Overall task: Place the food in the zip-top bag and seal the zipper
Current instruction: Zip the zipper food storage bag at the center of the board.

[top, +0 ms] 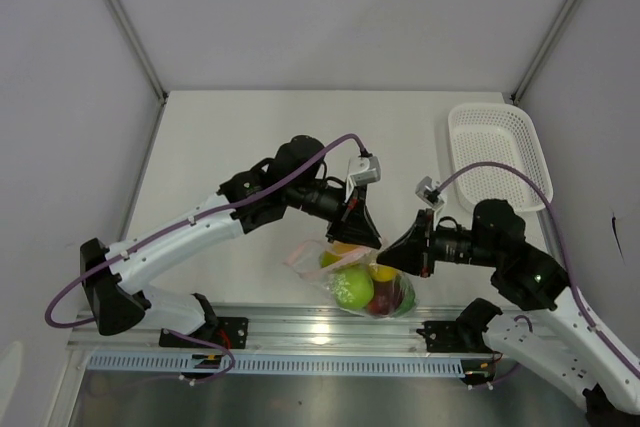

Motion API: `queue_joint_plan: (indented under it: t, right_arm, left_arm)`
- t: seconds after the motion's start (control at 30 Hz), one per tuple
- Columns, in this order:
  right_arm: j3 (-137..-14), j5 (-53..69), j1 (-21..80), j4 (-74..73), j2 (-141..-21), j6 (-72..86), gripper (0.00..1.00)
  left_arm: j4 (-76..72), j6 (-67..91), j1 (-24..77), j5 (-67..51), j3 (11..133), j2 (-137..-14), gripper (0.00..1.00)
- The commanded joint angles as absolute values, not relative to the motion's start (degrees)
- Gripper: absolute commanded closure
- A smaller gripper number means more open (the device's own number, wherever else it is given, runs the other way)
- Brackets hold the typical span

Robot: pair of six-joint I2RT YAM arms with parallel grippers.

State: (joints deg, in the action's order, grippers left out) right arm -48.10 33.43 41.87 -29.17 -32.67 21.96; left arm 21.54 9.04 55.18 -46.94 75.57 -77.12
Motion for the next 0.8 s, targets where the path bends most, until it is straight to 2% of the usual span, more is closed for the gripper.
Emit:
queue_joint_plan:
  t: [0.0, 0.07, 0.23, 0.33, 0.43, 0.47, 0.5, 0.63, 0.77]
  right_arm:
    - [-49.92, 42.88, 41.75, -27.77, -38.40, 18.81, 0.82]
    - [-51.84, 44.81, 41.75, -27.86, -40.59, 17.94, 0.74]
    - [-56.77, 46.58, 41.66, -31.46, -44.03, 13.19, 0.71]
    - [-58.53, 48.16, 41.66, -33.66, -45.79, 11.26, 0.74]
    - [-59.32, 49.13, 41.66, -34.37, -46.75, 10.72, 0.86]
    - [-59.50, 49.39, 41.66, -34.45, -46.93, 10.64, 0.95]
    - [-59.68, 49.57, 41.57, -34.45, -47.11, 10.63, 0.99]
    - [-59.24, 52.11, 41.57, -33.58, -47.11, 11.42, 1.00]
    - [-58.80, 47.74, 41.57, -33.48, -45.18, 12.30, 1.00]
  left_arm:
    - [23.82, 7.73, 54.76, -49.74, 78.39, -75.76, 0.99]
    - [23.73, 7.82, 54.76, -50.18, 79.01, -75.76, 0.99]
    - [23.82, 8.00, 54.76, -50.45, 79.28, -75.59, 0.99]
    - [23.47, 8.09, 54.76, -51.15, 79.10, -75.50, 0.99]
    - [23.73, 8.00, 54.75, -51.24, 79.01, -75.59, 0.99]
    - [23.82, 7.91, 54.76, -51.15, 79.01, -75.67, 0.99]
    - [23.82, 7.91, 54.76, -50.98, 79.01, -75.59, 0.99]
    - [23.64, 8.09, 54.76, -50.80, 78.57, -75.24, 0.99]
    - [23.91, 7.91, 54.76, -50.27, 78.05, -74.88, 0.99]
